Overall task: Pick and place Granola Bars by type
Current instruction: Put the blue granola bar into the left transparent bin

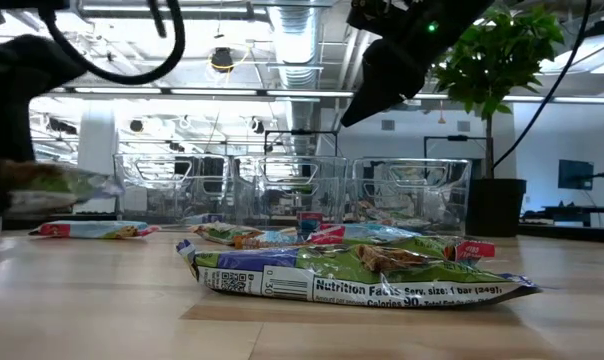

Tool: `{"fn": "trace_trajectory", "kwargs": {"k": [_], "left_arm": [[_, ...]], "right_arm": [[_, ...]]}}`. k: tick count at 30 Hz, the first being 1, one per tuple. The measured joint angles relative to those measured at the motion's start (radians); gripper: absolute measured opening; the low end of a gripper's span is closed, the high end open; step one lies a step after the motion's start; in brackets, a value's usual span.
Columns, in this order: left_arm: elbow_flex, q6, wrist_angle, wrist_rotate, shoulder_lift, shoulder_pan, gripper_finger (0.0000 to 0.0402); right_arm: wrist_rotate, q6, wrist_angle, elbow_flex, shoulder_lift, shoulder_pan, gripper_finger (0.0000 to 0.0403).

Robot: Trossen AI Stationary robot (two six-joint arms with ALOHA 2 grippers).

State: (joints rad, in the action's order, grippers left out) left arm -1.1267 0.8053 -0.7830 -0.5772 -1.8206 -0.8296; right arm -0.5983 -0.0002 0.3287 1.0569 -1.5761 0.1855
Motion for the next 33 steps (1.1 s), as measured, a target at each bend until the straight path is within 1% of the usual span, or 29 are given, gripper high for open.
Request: {"fn": "trace_trajectory", "kwargs": {"k": [3,6,9,11,13,14,15,17,20,24,29,33], "left_arm": [[-0.051,0.059,-0.125,-0.111,0.001,0.007,0.0088],[-0.103,0.164,-0.325,-0.207,0.001,0.026,0.0087],[-0.154,0.299,-0.524,-0.299,0.001,0.061,0.0081],[-0.175,0.391,-0.68,-0.336,0.002,0.091,0.0076],[-0.192,0.476,-0.787,-0.368,0.003,0.131,0.007],[-0.193,0.501,-0.795,-0.385,0.005,0.157,0.0067],[-0.193,0.494,-0.788,-0.403,0.01,0.184,0.0065],[-0.191,0.409,-0.772,-0.426,0.03,0.243,0.0062],[-0.201,0.34,-0.757,-0.456,0.042,0.351,0.006],[-0.199,0.275,-0.79,-0.471,0.048,0.495,0.0059],[-0.199,0.178,-0.773,-0.482,0.047,0.671,0.0059],[-0.199,0.121,-0.74,-0.482,0.047,0.788,0.0059]], "right_arm": [[0.0,0.004,0.01,0.0,0.0,0.0,0.0214],[0.0,0.009,0.013,0.0,0.0,0.0,0.0214],[0.0,0.01,0.013,0.0,0.0,0.0,0.0214],[0.0,0.015,0.013,0.0,0.0,0.0,0.0214],[0.0,0.026,0.013,0.0,0.0,0.0,0.0214],[0.0,0.027,0.013,0.0,0.0,0.0,0.0214],[0.0,0.027,0.013,0.0,0.0,0.0,0.0214],[-0.001,0.028,0.009,0.0,0.0,0.0,0.0214],[-0.002,0.028,0.006,0.0,0.0,0.0,0.0214],[-0.002,0.031,0.008,0.0,0.0,-0.004,0.0214],[-0.002,0.034,0.015,0.0,0.0,-0.004,0.0214],[-0.002,0.035,0.015,0.0,0.0,-0.004,0.0214]]}}
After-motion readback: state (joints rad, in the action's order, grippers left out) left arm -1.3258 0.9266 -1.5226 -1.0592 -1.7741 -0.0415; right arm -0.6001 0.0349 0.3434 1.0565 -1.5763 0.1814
